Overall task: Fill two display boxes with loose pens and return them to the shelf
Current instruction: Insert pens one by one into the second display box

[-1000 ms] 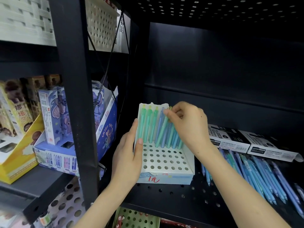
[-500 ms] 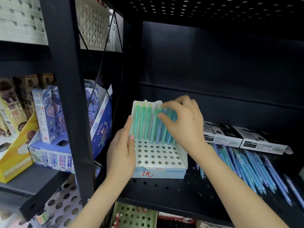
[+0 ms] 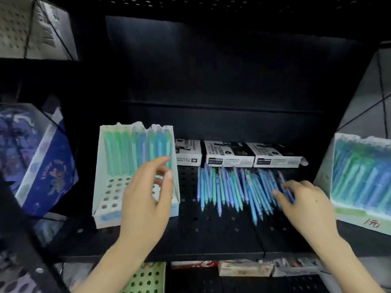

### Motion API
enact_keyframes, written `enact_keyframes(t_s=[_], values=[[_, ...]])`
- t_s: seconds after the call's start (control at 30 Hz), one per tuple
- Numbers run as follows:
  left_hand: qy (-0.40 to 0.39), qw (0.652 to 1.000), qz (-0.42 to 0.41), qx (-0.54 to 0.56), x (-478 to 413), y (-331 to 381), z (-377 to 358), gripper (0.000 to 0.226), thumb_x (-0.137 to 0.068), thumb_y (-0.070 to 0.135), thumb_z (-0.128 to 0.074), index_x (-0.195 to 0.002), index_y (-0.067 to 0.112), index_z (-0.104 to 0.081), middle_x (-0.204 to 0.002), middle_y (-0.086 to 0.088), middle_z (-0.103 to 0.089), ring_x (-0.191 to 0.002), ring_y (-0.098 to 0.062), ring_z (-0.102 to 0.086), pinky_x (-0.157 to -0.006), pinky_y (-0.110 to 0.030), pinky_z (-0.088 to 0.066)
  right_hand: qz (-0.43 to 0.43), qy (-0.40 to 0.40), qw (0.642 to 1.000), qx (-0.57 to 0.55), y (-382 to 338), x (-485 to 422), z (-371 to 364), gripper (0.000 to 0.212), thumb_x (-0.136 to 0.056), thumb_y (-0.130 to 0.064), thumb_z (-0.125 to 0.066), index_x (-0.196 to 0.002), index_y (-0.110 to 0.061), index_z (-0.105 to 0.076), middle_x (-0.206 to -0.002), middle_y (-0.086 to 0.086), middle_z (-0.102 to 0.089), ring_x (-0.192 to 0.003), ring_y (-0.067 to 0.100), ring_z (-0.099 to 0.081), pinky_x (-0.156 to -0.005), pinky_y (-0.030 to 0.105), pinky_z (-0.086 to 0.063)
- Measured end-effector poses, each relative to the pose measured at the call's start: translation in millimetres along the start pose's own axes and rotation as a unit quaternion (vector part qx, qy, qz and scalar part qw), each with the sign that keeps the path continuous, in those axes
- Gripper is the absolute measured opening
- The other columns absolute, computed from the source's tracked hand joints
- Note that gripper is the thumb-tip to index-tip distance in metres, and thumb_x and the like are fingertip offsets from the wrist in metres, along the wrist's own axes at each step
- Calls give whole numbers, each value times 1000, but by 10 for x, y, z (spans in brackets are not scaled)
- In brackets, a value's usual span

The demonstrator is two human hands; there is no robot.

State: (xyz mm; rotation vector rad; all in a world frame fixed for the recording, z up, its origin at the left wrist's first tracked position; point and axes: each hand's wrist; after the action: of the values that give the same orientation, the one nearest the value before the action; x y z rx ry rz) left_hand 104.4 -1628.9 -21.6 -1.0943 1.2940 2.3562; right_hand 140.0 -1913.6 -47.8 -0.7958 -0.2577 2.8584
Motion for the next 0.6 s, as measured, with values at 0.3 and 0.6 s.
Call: enact_keyframes(t_s=[0.3,0.6], values=[[-194,975,102,-40,-157,83,-854,46,-96,34,-45,-140,21,-36,-140,2,-42,-124,-9,-45,-100,-20,-36,-71,-90,993,-19,371,73,42,54,-88,-49,-54,-130,-15,-46,-88,5,-61,-67,19,-58,-47,26,-38],[-228,928,290,-57,-325,-117,-1184,79,-81,25,-71,-144,11,-26,-142,-13,-40,-128,-26,-42,-98,-32,-37,-125,-172,949,-235,312,-215,13,63,-82,-32,-69,-134,-9,-41,-92,13,-65,-82,27,-62,-66,36,-47]])
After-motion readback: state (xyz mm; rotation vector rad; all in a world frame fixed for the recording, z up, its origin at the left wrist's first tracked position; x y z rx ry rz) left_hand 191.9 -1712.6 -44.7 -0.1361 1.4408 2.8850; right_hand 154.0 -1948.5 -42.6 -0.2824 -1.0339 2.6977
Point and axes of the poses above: each hand's wrist, its own x-axis away from the middle knuckle, its own z-axis out of the back of the hand, y = z × x
